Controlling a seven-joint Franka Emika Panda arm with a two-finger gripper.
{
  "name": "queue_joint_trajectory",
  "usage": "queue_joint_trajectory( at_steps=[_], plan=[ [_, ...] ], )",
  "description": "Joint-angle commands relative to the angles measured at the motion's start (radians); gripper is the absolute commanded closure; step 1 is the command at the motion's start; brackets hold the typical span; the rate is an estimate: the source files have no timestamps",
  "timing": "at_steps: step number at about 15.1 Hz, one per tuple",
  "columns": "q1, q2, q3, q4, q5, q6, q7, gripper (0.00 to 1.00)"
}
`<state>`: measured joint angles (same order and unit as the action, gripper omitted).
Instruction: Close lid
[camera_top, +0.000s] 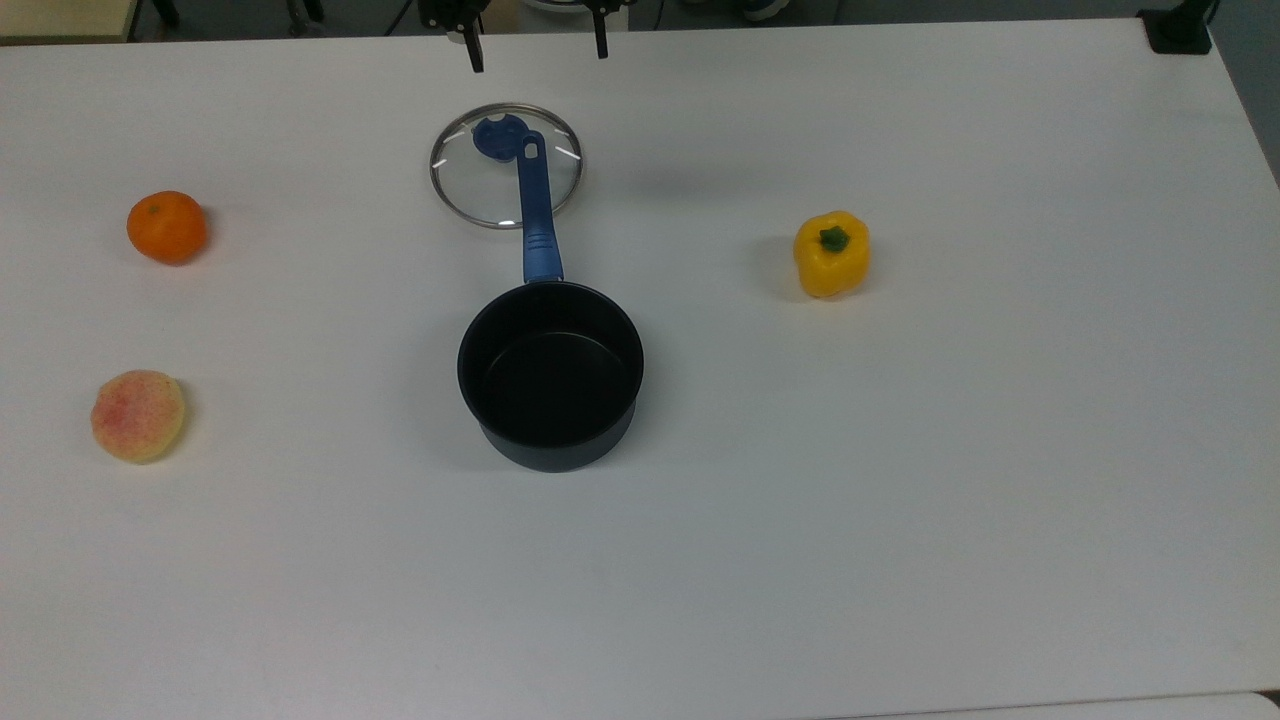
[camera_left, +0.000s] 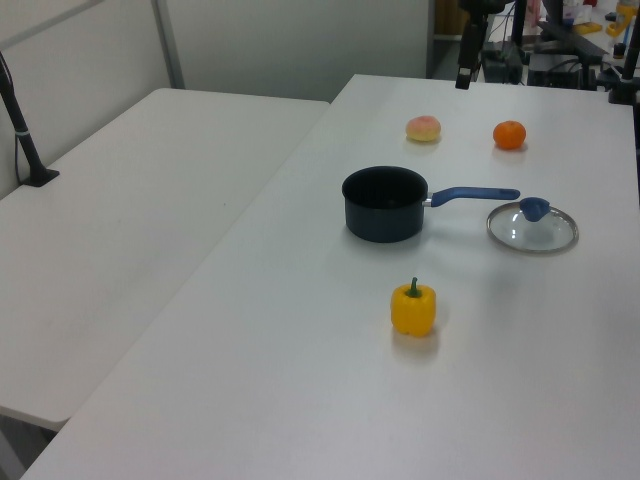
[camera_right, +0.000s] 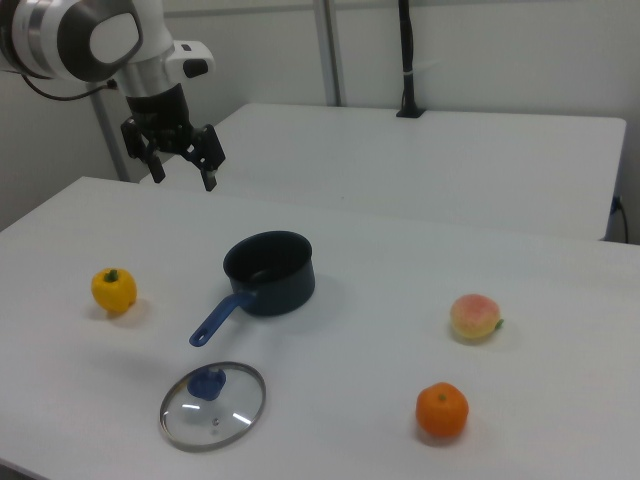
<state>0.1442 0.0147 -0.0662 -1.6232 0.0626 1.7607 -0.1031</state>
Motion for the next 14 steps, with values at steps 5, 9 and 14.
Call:
queue_joint_trajectory(
  at_steps=[5, 9, 14],
  plan=[
    [0.005, -0.01, -0.006, -0.003, -0.012, -0.006, 0.014, 0.0],
    [0.005, -0.013, -0.004, -0.006, -0.012, -0.007, 0.013, 0.0],
    [0.005, -0.024, -0.001, -0.015, -0.014, -0.007, 0.013, 0.0]
  ],
)
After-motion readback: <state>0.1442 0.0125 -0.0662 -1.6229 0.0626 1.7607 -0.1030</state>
